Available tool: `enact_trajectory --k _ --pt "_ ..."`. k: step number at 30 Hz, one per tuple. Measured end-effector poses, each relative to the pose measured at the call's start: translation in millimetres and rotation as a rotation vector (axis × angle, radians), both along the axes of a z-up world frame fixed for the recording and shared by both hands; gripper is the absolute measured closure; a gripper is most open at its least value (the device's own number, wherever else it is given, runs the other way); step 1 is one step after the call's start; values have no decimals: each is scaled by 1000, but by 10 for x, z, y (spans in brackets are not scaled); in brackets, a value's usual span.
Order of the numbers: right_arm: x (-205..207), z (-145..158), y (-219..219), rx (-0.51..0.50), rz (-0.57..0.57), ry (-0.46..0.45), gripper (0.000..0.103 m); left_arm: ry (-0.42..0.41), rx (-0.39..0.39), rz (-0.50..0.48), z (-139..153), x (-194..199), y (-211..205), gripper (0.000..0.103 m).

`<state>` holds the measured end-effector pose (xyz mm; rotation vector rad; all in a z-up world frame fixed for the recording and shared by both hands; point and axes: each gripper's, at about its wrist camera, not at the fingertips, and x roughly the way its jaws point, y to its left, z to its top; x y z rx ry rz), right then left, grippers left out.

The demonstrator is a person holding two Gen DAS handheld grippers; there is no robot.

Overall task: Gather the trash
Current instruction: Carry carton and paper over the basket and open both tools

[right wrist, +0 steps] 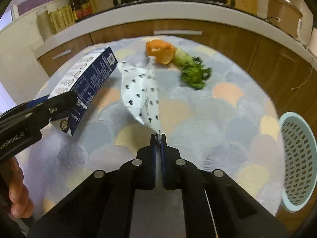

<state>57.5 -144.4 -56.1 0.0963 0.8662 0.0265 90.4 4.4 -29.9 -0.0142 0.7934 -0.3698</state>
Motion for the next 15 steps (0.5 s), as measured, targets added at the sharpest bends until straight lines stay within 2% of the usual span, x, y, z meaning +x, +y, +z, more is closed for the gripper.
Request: enact_trajectory --k 8,15 --pt "-180 322 -394 8 -58 -90 101 -45 -26 -55 181 -124 -327 51" --pt "-353 489 -895 5 -138 -132 101 -86 -54 -151 364 -262 -887 52"
